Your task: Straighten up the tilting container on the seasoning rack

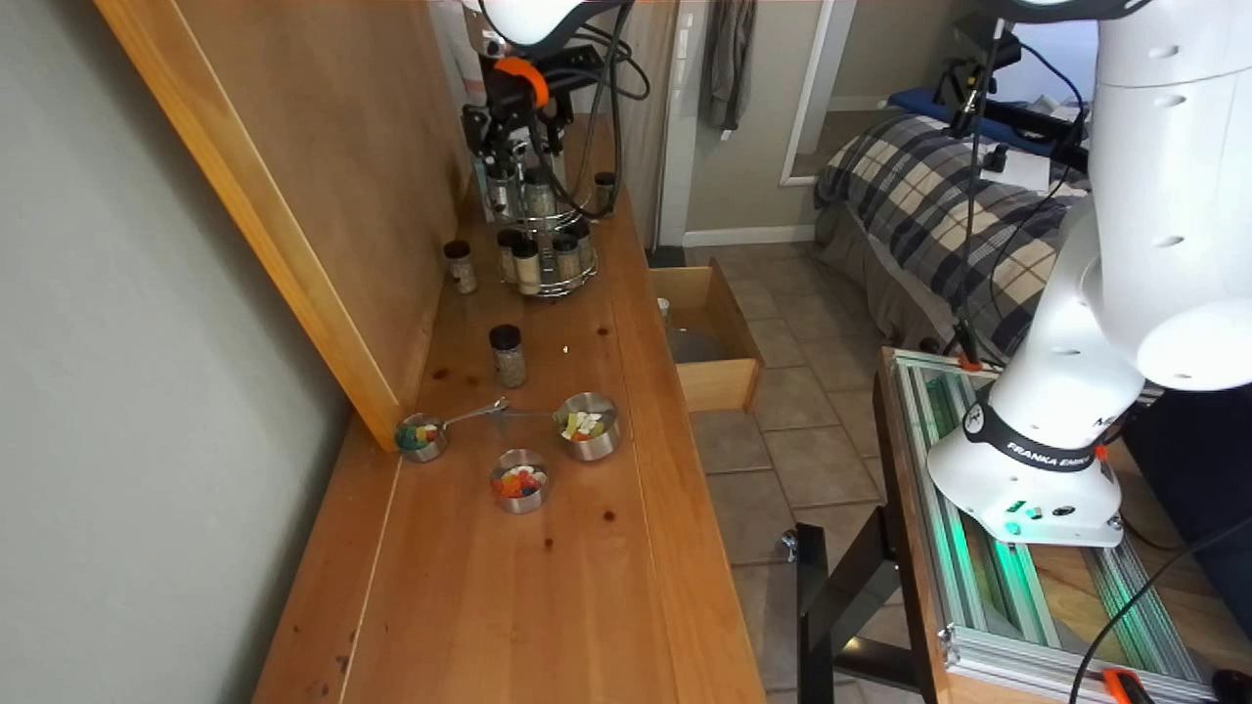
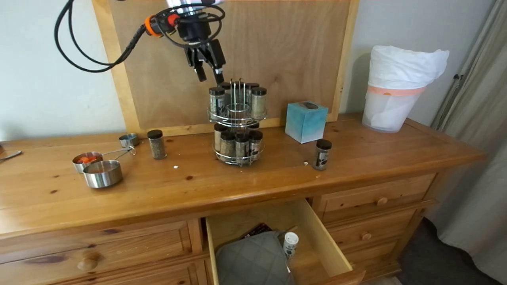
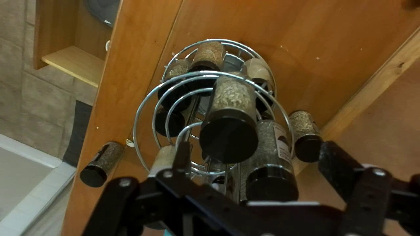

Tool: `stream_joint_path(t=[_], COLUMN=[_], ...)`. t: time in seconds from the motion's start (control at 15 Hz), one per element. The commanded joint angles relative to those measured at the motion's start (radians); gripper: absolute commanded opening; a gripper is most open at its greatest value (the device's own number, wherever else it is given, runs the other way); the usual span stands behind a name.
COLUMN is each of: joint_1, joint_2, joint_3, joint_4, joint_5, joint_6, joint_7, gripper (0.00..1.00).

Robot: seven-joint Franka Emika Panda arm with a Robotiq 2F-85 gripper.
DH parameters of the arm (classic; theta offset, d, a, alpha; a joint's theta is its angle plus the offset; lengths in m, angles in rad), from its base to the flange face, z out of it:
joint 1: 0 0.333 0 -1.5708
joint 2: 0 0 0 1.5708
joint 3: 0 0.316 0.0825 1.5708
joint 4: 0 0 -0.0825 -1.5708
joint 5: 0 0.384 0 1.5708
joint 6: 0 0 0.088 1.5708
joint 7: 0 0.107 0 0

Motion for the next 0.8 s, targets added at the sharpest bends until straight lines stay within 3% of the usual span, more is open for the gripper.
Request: stream_joint_path(t=[0.0, 0.33, 0.73], joint_1=[0.03, 0.057, 0.049], joint_2=[-0.054, -0.147, -0.223], joint_3=[-0.006, 0.033, 0.101], joint_4=[-0.013, -0.07, -0.21], joint_5=[-0.021, 0.0, 0.081], joint_6=[-0.105, -0.209, -0.171], joint_7=[-0.068, -0.19, -0.395], gripper=[1.0, 1.0, 1.0])
